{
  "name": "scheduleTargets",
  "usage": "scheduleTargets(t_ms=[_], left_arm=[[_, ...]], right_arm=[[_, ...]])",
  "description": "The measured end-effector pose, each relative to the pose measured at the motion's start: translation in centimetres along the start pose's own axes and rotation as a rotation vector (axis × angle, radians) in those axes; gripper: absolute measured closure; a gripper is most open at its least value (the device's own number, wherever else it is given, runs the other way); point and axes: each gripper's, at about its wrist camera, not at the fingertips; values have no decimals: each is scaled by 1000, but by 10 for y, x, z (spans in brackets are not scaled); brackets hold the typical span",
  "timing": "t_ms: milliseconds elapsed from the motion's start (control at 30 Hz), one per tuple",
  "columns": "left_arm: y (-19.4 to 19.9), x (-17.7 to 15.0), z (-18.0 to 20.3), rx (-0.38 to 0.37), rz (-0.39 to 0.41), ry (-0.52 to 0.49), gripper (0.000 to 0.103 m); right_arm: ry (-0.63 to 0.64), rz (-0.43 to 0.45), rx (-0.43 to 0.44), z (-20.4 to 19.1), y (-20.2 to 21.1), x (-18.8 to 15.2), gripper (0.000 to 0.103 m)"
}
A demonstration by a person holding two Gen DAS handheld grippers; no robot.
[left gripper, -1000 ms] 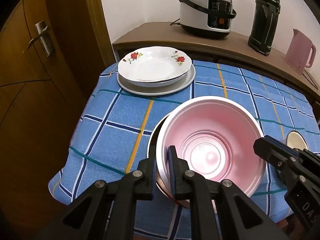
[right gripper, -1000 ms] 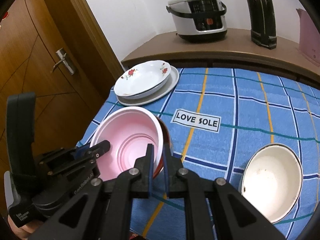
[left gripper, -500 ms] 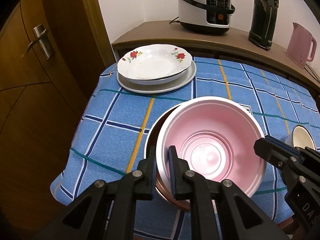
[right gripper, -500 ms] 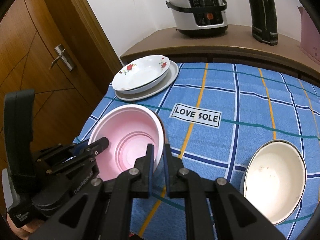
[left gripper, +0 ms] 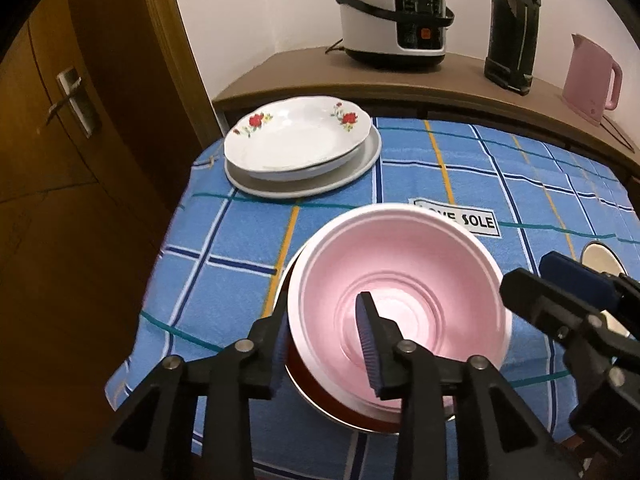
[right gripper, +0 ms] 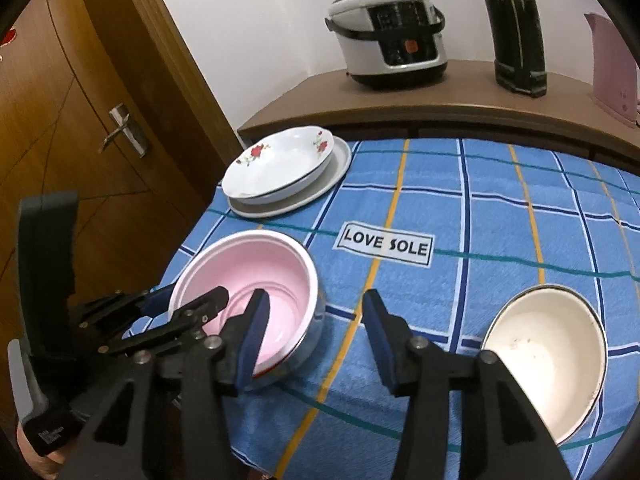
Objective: Organize plates and bowls
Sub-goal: 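Lower the pink bowl into the steel bowl and open the right tool, then move the right tool toward the cream enamel bowl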
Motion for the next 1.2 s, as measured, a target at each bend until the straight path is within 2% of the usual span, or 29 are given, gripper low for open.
scheduleTargets(t_ms=[67,133,167,267,467,1000,1200], left_arm=[[4,1,1,-6,16,1,60],[11,4,3,27,57,0,33],[15,4,3,49,87,-3,30],[25,10,3,89,148,-22,29],[11,35,6,157,139,-2,29],[17,39,34,168,167,-27,29],[19,41,53,131,170,-47,29]], right_arm=[[-1,6,-7,1,2,1,53],[-5,10,-9,3,3,1,53],[-6,11,-10,4,4,1,53],[-18,18,-12,8,6,1,53],[-40,53,-32,18,21,2,53],[-96,92,-78,48,40,-2,53],[-127,116,-124,73,54,-5,53]])
Point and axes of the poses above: each gripper's, at about its wrist camera, not at the fingertips, and y roughly against the way its jaws point, z to its right, x to its top, and after that the axes turned 10 degrees about y, right-handed
